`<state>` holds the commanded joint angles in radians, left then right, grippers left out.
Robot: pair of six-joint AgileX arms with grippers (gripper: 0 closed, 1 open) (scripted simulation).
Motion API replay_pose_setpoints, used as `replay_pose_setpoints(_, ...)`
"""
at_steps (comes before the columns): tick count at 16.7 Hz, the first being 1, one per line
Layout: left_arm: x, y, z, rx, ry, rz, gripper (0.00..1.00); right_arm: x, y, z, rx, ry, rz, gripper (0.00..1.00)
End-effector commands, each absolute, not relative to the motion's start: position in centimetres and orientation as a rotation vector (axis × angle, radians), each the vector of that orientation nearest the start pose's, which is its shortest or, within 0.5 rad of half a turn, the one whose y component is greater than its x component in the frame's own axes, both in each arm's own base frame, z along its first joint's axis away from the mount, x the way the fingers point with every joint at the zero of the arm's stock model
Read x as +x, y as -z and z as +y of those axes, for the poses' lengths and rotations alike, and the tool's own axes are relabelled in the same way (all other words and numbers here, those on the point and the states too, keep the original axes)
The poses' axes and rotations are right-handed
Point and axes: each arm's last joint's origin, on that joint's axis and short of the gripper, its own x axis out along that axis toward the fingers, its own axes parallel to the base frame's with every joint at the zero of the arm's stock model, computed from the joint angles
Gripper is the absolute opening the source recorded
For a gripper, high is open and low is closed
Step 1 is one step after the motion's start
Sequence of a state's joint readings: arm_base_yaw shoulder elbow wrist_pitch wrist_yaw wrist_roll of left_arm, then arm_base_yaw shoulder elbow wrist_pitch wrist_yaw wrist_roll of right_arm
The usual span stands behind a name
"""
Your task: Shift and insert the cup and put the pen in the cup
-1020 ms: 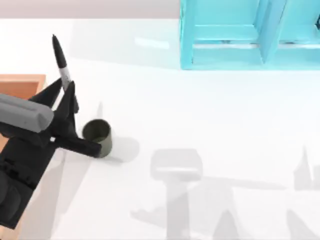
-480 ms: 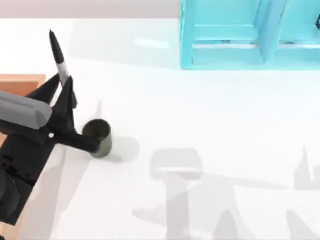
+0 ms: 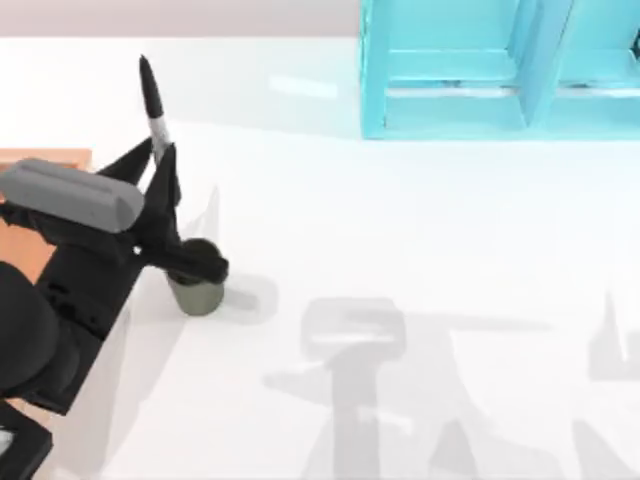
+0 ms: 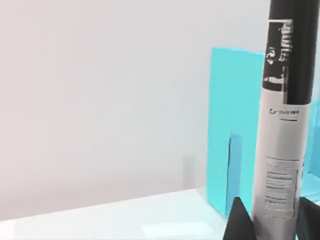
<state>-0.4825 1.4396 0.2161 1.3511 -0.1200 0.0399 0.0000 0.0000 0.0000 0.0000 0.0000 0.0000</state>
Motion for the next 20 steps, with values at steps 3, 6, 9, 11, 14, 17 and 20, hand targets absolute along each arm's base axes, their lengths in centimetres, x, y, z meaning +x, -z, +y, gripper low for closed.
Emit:
replay_pose_setpoints(3, 20.72, -16.43, -10.16, -0.018, 0.338, -0.133, 0.00, 10.57, -16.00, -0.12, 0.000, 0.000, 0.000, 1.00)
replay_pose_setpoints(6, 20.72, -16.43, -10.16, -0.018, 0.338, -0.133, 0.08, 10.57, -16.00, -0.12, 0.000, 0.000, 0.000, 1.00)
replay_pose_setpoints(9, 20.72, -16.43, -10.16, -0.018, 0.338, -0.133, 0.30, 10.57, -16.00, -0.12, 0.000, 0.000, 0.000, 1.00)
replay_pose_setpoints(11, 20.72, -16.43, -10.16, -0.018, 0.338, -0.133, 0.45, 10.57, -16.00, -0.12, 0.000, 0.000, 0.000, 1.00)
replay_pose_setpoints(14, 20.72, -16.43, -10.16, -0.018, 0.338, -0.133, 0.68, 10.57, -16.00, -0.12, 0.000, 0.000, 0.000, 1.00)
replay_pose_setpoints(17, 20.72, -16.43, -10.16, -0.018, 0.338, -0.133, 0.90, 10.57, -16.00, -0.12, 0.000, 0.000, 0.000, 1.00)
replay_pose_setpoints(20, 20.72, -16.43, -10.16, -0.018, 0.338, -0.133, 1.00, 10.57, -16.00, -0.12, 0.000, 0.000, 0.000, 1.00)
